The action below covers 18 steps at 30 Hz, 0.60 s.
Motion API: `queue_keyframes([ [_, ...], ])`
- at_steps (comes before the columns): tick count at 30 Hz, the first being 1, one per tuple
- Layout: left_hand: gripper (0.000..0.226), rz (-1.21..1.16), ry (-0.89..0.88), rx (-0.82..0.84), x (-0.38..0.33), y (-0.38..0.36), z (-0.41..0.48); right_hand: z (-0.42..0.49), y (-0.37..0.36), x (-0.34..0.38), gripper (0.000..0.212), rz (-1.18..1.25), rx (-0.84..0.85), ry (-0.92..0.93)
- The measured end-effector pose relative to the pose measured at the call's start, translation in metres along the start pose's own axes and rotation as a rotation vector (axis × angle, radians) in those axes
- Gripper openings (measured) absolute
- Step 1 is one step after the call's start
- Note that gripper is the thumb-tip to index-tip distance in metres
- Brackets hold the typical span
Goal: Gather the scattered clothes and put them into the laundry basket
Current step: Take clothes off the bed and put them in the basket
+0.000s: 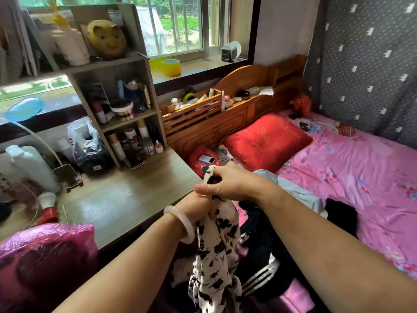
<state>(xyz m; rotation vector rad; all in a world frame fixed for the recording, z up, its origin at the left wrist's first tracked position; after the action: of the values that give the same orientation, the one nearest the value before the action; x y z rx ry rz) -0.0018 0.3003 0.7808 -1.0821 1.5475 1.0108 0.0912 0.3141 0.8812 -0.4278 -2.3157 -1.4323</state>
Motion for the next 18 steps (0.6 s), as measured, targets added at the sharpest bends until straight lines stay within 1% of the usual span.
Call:
queue_keyframes([
  [1, 0.055, -0.061, 0.059, 0.031, -0.005, -0.007, -0.01, 0.005, -0.004, 0.0, 0.072, 0.007, 0.01, 0.014],
  [2, 0.051, -0.114, 0.072, 0.025, -0.01, -0.011, -0.014, 0.01, -0.012, 0.001, 0.066, 0.052, 0.062, 0.06],
  [4, 0.04, -0.217, 0.061, 0.022, -0.022, -0.021, -0.022, 0.009, -0.026, 0.006, 0.054, 0.179, 0.218, 0.161],
  [5, 0.041, -0.266, 0.073, 0.02, -0.023, -0.024, -0.025, 0.011, -0.03, 0.006, 0.052, 0.247, 0.259, 0.182],
  [6, 0.045, -0.312, 0.062, 0.01, -0.026, -0.024, -0.026, 0.015, -0.027, 0.003, 0.052, 0.328, 0.238, 0.173],
  [7, 0.049, -0.379, 0.065, -0.003, -0.029, -0.023, -0.029, 0.024, -0.019, -0.006, 0.051, 0.424, 0.149, 0.134],
  [8, 0.048, -0.44, 0.065, -0.014, -0.031, -0.019, -0.029, 0.031, -0.006, -0.02, 0.049, 0.504, 0.009, 0.071],
  [9, 0.045, -0.494, 0.069, -0.024, -0.033, -0.015, -0.029, 0.038, 0.005, -0.036, 0.05, 0.534, -0.126, -0.011],
  [10, 0.043, -0.532, 0.069, -0.053, -0.031, -0.008, -0.027, 0.044, 0.009, -0.054, 0.054, 0.532, -0.194, -0.103],
  [11, 0.046, -0.566, 0.073, -0.088, -0.028, -0.001, -0.026, 0.045, 0.009, -0.069, 0.059, 0.518, -0.186, -0.204],
  [13, 0.051, -0.623, 0.089, -0.134, -0.024, 0.008, -0.024, 0.044, -0.01, -0.095, 0.072, 0.451, -0.028, -0.411],
  [14, 0.051, -0.631, 0.078, -0.149, -0.023, 0.01, -0.022, 0.041, -0.024, -0.104, 0.083, 0.428, 0.081, -0.481],
  [15, 0.047, -0.642, 0.063, -0.149, -0.026, 0.01, -0.021, 0.038, -0.038, -0.11, 0.093, 0.465, 0.202, -0.52],
  [16, 0.043, -0.643, 0.052, -0.145, -0.028, 0.007, -0.021, 0.033, -0.051, -0.108, 0.098, 0.58, 0.345, -0.509],
  [17, 0.039, -0.629, 0.063, -0.141, -0.03, 0.003, -0.022, 0.03, -0.061, -0.098, 0.095, 0.779, 0.497, -0.446],
  [18, 0.037, -0.603, 0.076, -0.14, -0.029, 0.001, -0.021, 0.025, -0.063, -0.083, 0.085, 1.009, 0.604, -0.352],
])
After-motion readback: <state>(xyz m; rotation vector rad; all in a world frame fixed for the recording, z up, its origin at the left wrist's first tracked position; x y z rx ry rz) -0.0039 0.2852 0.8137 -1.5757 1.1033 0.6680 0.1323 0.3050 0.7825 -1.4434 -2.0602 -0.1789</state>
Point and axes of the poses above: each hand's wrist, its own z-axis towards the middle knuckle, its own y-axis out of the back of the hand, x = y × z, the point moved 8 cm from there along z, towards the middle knuckle, and after that the axes turned 15 degrees about -y, right-handed, at the moved point
